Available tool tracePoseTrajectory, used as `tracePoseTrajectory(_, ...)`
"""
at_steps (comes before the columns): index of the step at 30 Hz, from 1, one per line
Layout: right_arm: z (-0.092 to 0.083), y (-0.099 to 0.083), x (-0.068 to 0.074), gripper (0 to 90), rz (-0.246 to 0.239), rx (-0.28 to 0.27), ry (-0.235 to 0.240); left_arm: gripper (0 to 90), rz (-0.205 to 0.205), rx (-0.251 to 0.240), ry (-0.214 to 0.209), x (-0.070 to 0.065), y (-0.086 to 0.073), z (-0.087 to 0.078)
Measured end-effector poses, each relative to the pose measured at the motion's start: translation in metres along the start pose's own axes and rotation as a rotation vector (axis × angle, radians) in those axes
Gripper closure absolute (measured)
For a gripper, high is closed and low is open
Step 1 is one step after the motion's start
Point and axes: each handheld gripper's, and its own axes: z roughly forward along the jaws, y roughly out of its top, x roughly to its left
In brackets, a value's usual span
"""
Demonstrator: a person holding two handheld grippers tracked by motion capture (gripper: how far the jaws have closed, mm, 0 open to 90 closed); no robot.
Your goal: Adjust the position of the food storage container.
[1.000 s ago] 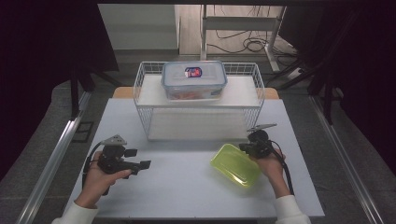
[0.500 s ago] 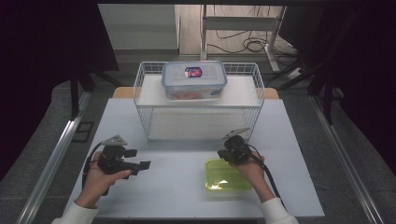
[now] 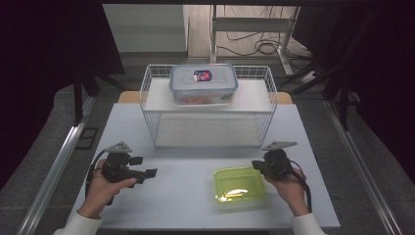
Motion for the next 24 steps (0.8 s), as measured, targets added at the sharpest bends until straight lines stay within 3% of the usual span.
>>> tracePoseTrajectory(4,-0.012,-0.029,-0.009,89.0,0.051,0.037,-0.027,20.2,0.005,0.001,-0.001,-0.002,-0.001,0.0)
tracePoseTrajectory(9,-0.015,-0.05,-0.001,89.0,0.028,0.084,-0.044,20.2,0.003,0.004,0.0,-0.002,-0.001,0.0)
tracePoseTrajectory(12,-0.015,-0.05,0.009,89.0,-0.003,0.097,-0.051,20.2,0.007,0.007,0.0,-0.003,-0.001,0.001)
tracePoseTrajectory(24,0.014,-0.03,0.051,89.0,-0.095,0.117,0.023,20.2,0.01,0.02,0.0,-0.003,-0.002,0.005)
